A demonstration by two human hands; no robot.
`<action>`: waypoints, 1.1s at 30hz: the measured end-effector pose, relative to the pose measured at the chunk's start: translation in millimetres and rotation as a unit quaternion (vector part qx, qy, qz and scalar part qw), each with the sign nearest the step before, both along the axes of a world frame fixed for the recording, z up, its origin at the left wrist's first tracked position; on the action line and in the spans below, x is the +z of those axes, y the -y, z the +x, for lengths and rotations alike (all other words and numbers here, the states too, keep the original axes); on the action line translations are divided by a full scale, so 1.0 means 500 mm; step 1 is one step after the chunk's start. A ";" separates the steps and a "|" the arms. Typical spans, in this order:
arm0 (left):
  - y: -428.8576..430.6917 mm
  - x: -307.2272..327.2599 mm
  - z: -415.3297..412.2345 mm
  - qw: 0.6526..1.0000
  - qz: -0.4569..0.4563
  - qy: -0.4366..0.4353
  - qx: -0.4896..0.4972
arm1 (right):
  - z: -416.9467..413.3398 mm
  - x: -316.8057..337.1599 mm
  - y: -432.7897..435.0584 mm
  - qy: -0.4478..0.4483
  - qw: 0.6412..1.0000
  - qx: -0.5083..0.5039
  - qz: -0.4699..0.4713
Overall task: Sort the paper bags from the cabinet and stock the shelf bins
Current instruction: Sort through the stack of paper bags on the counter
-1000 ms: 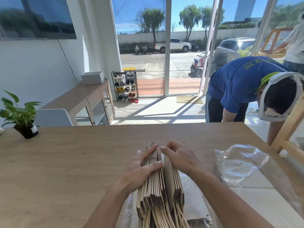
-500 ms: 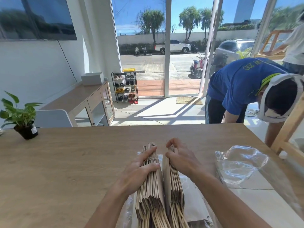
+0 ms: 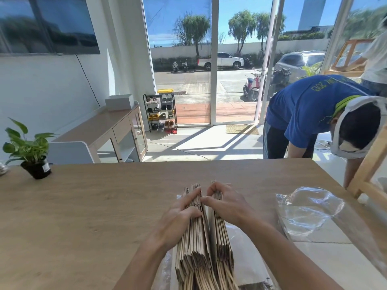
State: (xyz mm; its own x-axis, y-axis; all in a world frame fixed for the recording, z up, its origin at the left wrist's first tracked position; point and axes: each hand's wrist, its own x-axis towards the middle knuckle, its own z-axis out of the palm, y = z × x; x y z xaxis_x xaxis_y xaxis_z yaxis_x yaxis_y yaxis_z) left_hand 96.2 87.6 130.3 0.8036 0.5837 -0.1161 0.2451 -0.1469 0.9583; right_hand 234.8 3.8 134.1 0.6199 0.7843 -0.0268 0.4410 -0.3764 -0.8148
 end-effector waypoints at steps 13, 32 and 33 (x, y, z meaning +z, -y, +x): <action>-0.005 -0.005 -0.003 1.000 0.008 0.003 -0.002 | 0.001 0.002 0.004 -0.035 0.999 0.025 0.017; 0.004 0.002 -0.004 1.000 0.011 -0.002 0.001 | 0.007 -0.006 0.001 -0.016 0.999 0.028 0.016; 0.005 0.003 -0.004 1.000 0.011 -0.001 0.000 | 0.007 -0.008 0.000 -0.018 0.999 0.033 0.024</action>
State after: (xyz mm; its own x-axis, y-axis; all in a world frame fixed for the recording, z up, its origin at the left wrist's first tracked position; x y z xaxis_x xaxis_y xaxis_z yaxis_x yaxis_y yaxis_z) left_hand 94.2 85.3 131.8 0.8033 0.5861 -0.1056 0.2478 -0.1676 0.9542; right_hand 238.3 3.6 130.3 0.5653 0.8249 -0.0090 0.4340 -0.3067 -0.8471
